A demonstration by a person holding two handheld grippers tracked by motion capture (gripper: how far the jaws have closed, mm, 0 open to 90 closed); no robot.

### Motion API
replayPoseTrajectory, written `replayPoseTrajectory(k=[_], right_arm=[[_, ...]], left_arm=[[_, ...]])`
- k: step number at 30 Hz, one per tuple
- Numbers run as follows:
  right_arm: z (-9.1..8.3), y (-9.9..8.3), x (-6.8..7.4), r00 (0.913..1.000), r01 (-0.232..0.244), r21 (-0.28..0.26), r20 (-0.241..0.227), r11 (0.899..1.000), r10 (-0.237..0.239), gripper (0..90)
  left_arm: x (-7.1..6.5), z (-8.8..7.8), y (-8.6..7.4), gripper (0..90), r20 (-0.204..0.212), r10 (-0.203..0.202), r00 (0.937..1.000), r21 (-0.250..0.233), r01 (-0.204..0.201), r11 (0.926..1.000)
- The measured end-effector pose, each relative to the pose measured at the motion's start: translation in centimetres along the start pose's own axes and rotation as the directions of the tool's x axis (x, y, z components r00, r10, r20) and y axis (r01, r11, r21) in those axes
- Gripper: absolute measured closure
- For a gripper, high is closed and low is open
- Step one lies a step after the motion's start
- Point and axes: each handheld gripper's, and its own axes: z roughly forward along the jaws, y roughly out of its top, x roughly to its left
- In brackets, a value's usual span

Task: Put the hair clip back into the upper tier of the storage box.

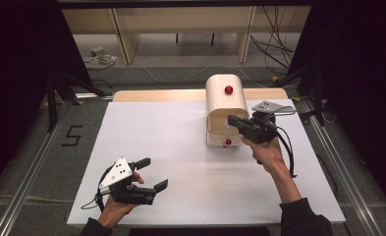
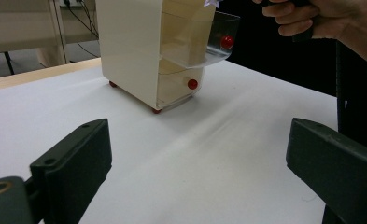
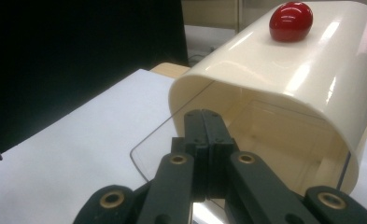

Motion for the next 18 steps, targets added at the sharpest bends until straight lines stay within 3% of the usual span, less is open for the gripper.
replayPoseTrajectory(k=[12, 18], right_arm=[[0.52, -0.23, -0.33, 0.9998, -0.017, 0.027, 0.010, 0.999, 0.017, 89.7], [0.65, -0.28, -0.51, 0.9990, -0.031, 0.029, 0.032, 0.999, 0.030, 81.2]], left_arm=[[0.02, -0.04, 0.01, 6.4, -0.001, 0.002, 1.0000, 0.001, -0.002, 1.0000], [0.01, -0.03, 0.01, 6.4, 0.000, 0.001, 1.0000, 0.000, -0.001, 1.0000]])
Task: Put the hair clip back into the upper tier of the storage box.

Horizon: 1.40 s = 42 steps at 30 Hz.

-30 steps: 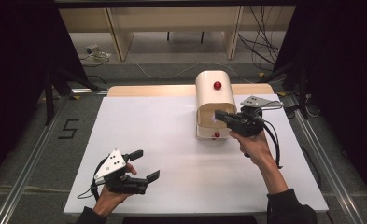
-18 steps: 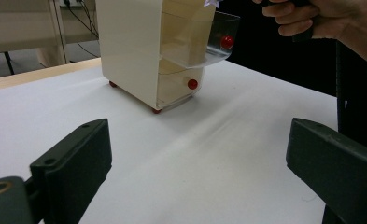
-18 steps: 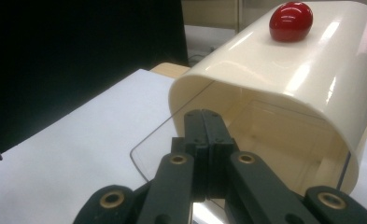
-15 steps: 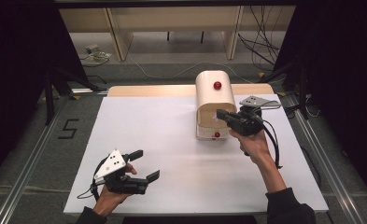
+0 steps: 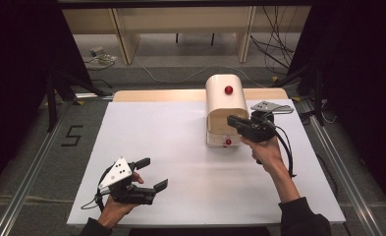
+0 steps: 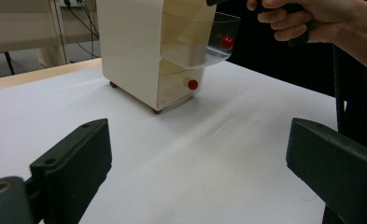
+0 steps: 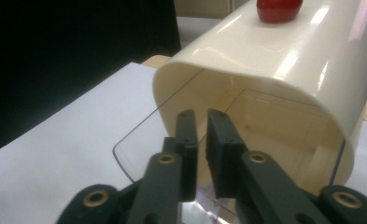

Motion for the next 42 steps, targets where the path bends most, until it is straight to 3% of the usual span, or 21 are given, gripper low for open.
replayPoseTrajectory(k=[5, 16, 25, 35, 42], right_arm=[[-0.3, 0.1, 0.0, 1.0000, -0.001, -0.020, -0.002, 1.000, 0.001, 78.0], [-1.4, 0.3, 1.0, 0.9977, 0.036, -0.044, -0.056, 0.998, -0.038, 65.7], [-2.2, 0.3, 1.9, 0.9939, 0.026, -0.063, -0.105, 0.998, -0.033, 56.6], [-3.0, 0.0, 3.3, 0.9860, 0.032, -0.091, -0.160, 0.995, -0.046, 51.1], [-3.2, -0.3, 3.8, 0.9840, 0.031, -0.090, -0.172, 0.995, -0.046, 50.1]], left_arm=[[0.0, 0.0, 0.0, 6.4, 0.001, -0.002, 1.0000, -0.001, 0.002, 1.0000], [0.0, 0.1, 0.0, 6.4, 0.000, -0.003, 1.0000, 0.001, 0.003, 1.0000], [0.0, 0.0, 0.0, 6.4, 0.001, -0.005, 1.0000, -0.003, 0.005, 1.0000], [0.0, 0.0, 0.0, 6.4, 0.002, -0.006, 1.0000, -0.004, 0.006, 1.0000], [0.0, 0.0, 0.0, 6.3, 0.003, -0.007, 1.0000, -0.003, 0.007, 1.0000]])
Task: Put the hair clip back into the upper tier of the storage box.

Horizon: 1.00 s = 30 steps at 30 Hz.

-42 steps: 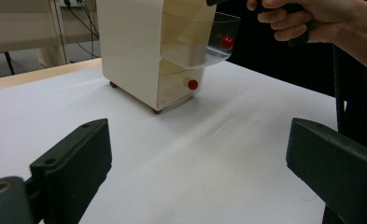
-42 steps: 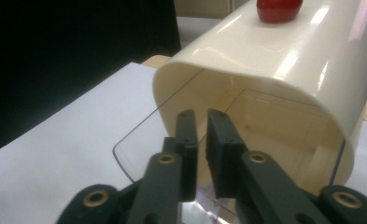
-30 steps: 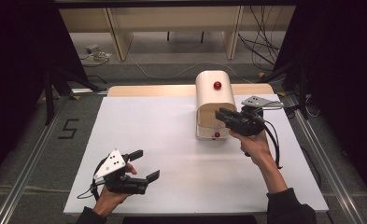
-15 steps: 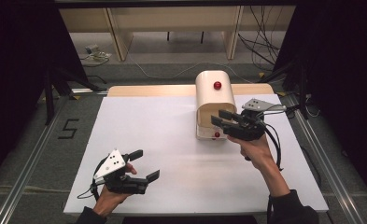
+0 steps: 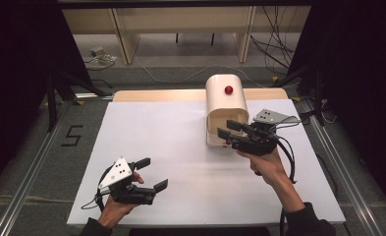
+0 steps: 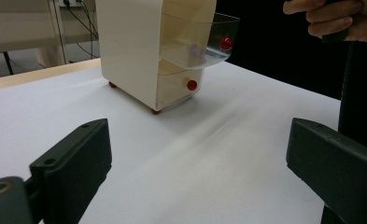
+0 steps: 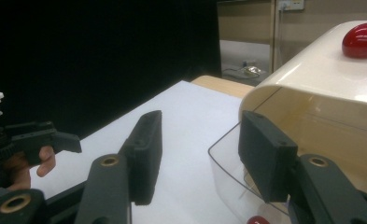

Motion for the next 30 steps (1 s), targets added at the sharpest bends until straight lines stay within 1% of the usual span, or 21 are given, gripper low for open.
replayPoseTrajectory(k=[13, 18, 22, 27, 30], right_arm=[[0.3, -0.9, 0.4, 0.9999, 0.008, 0.019, -0.006, 1.000, -0.008, 47.6], [0.4, -1.2, 0.7, 0.9998, 0.011, 0.019, -0.017, 1.000, -0.010, 46.4], [0.5, -1.5, 1.0, 0.9994, 0.022, 0.017, -0.026, 1.000, -0.021, 45.6], [0.5, -1.8, 1.3, 0.9992, 0.015, 0.023, -0.036, 1.000, -0.014, 44.6], [0.4, -2.0, 1.6, 0.9990, 0.023, 0.025, -0.039, 0.999, -0.022, 43.7]], left_arm=[[0.0, 0.0, 0.0, 6.3, 0.000, 0.001, 1.0000, -0.002, -0.001, 1.0000], [0.0, 0.0, 0.0, 6.3, 0.000, 0.000, 1.0000, -0.003, 0.000, 1.0000], [0.0, -0.1, 0.0, 6.3, 0.001, 0.000, 1.0000, -0.003, 0.000, 1.0000], [0.0, 0.0, 0.0, 6.3, 0.001, -0.001, 1.0000, -0.003, 0.001, 1.0000], [0.0, -0.1, 0.1, 6.3, 0.001, 0.002, 1.0000, -0.005, -0.002, 1.0000]])
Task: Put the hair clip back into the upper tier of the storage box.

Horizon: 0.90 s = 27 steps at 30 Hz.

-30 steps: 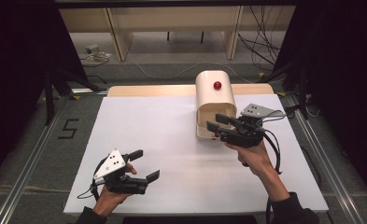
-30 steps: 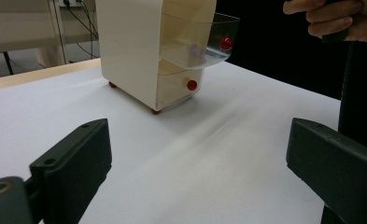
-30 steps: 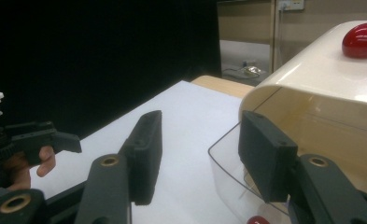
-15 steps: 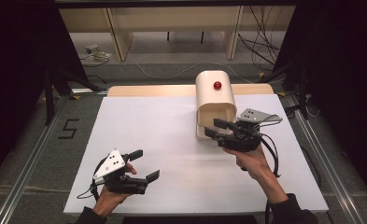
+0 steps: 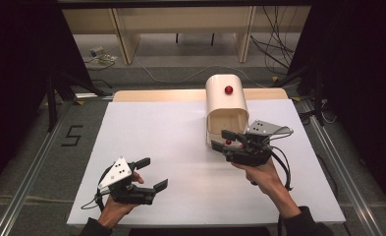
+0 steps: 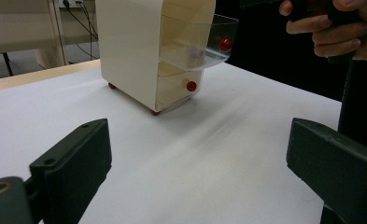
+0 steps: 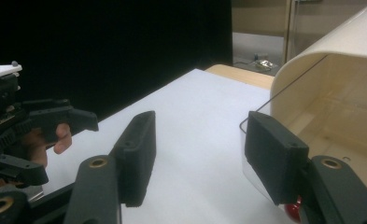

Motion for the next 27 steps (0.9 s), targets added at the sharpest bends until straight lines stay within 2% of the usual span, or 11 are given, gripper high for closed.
replayPoseTrajectory(k=[7, 27], right_arm=[[0.0, -0.4, 0.3, 0.9994, 0.019, -0.004, -0.029, 1.000, -0.019, 41.4], [-0.4, -1.7, 0.7, 0.9992, 0.014, -0.007, -0.036, 1.000, -0.014, 37.6]], left_arm=[[0.0, -0.1, 0.0, 6.3, -0.001, 0.002, 1.0000, -0.003, -0.002, 1.0000], [0.0, -0.1, 0.0, 6.3, 0.001, 0.004, 1.0000, -0.003, -0.004, 1.0000]])
